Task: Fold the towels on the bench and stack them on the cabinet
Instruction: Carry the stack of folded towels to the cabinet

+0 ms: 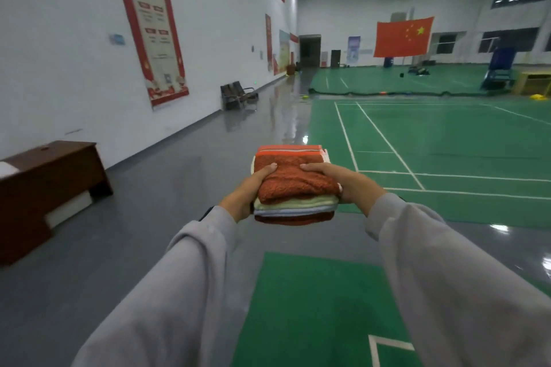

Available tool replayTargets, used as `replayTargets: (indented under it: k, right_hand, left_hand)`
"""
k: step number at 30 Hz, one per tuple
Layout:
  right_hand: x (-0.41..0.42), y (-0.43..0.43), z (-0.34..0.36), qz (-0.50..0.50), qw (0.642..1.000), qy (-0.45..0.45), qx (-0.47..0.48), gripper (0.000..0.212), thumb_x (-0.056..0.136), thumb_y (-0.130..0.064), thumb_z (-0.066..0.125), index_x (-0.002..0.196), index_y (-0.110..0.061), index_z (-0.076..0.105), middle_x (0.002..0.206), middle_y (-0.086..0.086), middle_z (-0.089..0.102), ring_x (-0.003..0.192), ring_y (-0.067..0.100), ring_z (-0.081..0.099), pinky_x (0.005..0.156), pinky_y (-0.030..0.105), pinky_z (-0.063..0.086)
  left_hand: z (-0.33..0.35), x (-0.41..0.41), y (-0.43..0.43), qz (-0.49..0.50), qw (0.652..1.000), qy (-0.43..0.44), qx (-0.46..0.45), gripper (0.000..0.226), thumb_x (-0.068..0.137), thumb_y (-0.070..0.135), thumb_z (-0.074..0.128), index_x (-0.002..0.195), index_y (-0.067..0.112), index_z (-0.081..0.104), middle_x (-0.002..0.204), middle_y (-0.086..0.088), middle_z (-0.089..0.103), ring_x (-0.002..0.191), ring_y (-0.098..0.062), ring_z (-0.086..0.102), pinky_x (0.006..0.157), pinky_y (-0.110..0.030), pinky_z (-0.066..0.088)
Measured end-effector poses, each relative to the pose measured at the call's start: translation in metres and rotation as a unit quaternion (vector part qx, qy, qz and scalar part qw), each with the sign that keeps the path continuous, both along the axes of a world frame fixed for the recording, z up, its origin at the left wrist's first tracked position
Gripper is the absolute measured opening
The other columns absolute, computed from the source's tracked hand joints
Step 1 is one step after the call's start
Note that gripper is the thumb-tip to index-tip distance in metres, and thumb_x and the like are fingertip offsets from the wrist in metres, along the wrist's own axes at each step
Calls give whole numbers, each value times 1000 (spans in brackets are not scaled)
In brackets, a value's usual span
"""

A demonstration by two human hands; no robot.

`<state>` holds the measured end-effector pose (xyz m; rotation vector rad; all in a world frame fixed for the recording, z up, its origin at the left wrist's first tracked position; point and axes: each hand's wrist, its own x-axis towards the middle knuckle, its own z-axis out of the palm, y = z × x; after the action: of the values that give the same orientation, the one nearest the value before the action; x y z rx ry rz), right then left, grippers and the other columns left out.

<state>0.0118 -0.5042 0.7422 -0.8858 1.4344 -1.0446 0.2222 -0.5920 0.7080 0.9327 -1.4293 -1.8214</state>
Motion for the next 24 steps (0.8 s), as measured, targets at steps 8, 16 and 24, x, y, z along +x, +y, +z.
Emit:
replayTargets:
  k: [8,16,24]
  right_hand:
    - [92,-171,18,97,993,-47,-39,66,77,-37,87,130,-7,61,112,17,75,108,33,72,102,49,54]
    - [160,-300,29,199,979,-49,-16,81,65,-38,94,133,-8,60,117,19,74,112,35,71,104,52,52]
    - [202,-435,62,281,959,-20,-37,69,75,-39,88,131,-9,61,119,17,73,115,35,69,105,50,52]
  left_hand:
    - [40,106,-123,98,994,-25,-28,54,90,49,71,129,13,62,113,-14,76,103,-28,74,93,-40,58]
    - [52,179,-208,176,984,-20,-14,45,92,46,70,125,15,62,119,-18,73,117,-35,68,107,-49,51]
    - [72,224,-318,239,970,0,-45,61,88,49,75,136,15,60,123,-17,72,118,-35,68,109,-52,49]
